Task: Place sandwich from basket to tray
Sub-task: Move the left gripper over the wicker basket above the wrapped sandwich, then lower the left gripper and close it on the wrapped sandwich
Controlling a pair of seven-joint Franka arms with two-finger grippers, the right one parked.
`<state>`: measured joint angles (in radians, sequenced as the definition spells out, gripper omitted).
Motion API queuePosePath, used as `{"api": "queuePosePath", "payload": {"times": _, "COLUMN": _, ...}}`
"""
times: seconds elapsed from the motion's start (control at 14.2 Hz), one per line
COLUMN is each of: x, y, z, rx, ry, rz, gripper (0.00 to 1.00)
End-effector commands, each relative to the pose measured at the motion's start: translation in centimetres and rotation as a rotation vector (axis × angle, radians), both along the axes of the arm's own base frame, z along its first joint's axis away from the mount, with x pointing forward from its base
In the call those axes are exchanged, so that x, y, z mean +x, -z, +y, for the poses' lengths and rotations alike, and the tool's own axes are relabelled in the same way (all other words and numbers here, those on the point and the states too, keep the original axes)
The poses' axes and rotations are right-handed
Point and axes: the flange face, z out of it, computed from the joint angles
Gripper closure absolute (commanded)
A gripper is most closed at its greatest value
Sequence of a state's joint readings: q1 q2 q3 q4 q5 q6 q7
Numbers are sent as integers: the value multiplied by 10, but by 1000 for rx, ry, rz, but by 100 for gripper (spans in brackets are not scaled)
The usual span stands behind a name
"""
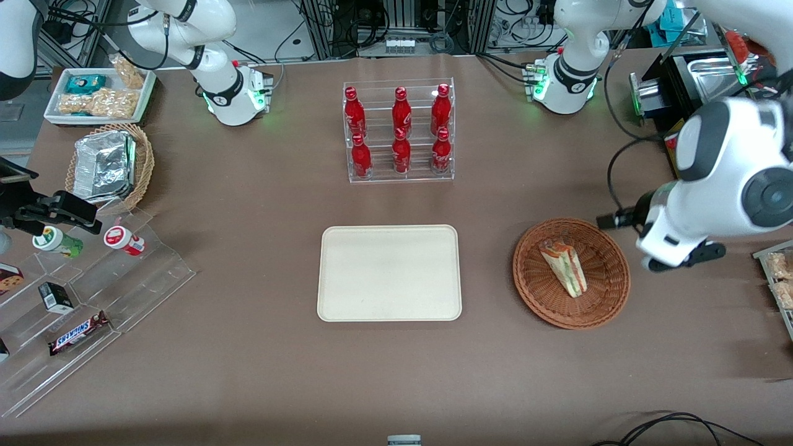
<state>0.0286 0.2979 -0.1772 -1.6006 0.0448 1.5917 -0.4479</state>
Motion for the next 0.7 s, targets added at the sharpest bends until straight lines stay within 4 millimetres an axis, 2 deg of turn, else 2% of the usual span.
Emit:
{"api": "queuePosePath", "payload": {"times": 0.0, "x": -3, "y": 44, "z": -4, "rx": 16, "ry": -120, "rz": -72, "gripper": 0}}
{"api": "queuePosePath", "payload": {"times": 0.07, "x": -6, "y": 66, "z": -4, "rx": 20, "ry": -176, "rz": -110, "gripper": 0}}
{"api": "queuePosePath", "payload": {"times": 0.28, "x": -3, "y": 112, "z": -9, "rx": 38, "ry": -397, "rz": -192, "gripper": 0}}
{"api": "queuePosePath", "payload": {"times": 0.49, "x": -4, "y": 140, "z": -13, "rx": 32, "ry": -434, "rz": -206, "gripper": 0}}
{"api": "queuePosePath", "payload": {"times": 0.63, "x": -4, "y": 148, "z": -15, "rx": 31, "ry": -431, "rz": -200, "gripper": 0}}
